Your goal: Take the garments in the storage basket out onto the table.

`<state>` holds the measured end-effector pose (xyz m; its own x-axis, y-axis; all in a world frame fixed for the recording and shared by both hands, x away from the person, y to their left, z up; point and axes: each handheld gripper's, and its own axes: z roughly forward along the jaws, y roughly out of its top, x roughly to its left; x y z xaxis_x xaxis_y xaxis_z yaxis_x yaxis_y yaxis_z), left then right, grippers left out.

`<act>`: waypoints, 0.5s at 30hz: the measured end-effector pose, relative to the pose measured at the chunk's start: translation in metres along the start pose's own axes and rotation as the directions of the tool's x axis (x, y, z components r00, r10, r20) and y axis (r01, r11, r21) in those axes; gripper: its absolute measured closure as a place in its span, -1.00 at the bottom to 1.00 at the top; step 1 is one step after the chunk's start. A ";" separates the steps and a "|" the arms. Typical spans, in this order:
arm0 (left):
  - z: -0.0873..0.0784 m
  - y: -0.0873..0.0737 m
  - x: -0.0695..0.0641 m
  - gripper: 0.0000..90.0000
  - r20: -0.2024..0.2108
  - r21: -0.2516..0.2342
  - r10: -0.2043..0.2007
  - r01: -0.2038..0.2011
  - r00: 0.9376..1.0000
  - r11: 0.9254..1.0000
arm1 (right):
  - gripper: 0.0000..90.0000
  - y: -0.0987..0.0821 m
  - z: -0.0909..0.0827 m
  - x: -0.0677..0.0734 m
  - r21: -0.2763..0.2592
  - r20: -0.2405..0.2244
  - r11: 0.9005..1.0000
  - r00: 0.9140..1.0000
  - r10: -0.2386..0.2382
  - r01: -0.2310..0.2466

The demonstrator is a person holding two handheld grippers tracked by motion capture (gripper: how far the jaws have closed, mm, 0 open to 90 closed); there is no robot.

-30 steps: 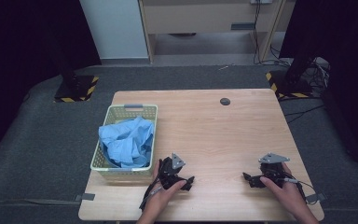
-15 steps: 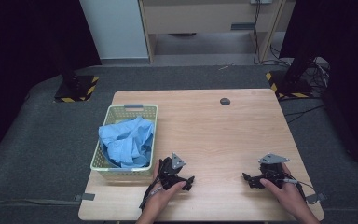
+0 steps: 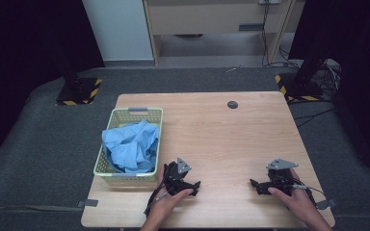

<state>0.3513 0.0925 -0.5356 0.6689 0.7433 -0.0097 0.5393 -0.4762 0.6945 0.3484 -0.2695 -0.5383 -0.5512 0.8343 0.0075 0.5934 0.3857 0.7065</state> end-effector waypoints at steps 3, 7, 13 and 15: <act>0.000 0.000 0.000 -0.98 0.003 -0.002 0.001 -0.001 1.000 1.000 | -0.99 0.000 0.000 0.000 0.000 0.000 1.000 1.000 0.000 0.000; -0.001 0.001 -0.001 -0.95 0.015 0.000 0.003 -0.003 1.000 1.000 | -0.99 0.000 0.000 0.000 -0.001 0.001 1.000 1.000 0.002 -0.002; -0.004 0.004 -0.005 -0.94 0.023 -0.008 0.007 -0.007 1.000 1.000 | -0.99 0.000 0.000 0.001 0.000 0.001 1.000 1.000 0.002 -0.002; -0.005 0.004 -0.006 -0.94 0.029 -0.007 0.009 -0.009 1.000 1.000 | -0.99 0.000 0.000 0.001 0.000 0.001 1.000 1.000 0.002 -0.002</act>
<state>0.3470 0.0885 -0.5293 0.6882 0.7251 -0.0239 0.5298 -0.4798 0.6994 0.3483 -0.2688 -0.5383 -0.5493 0.8356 0.0081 0.5945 0.3839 0.7065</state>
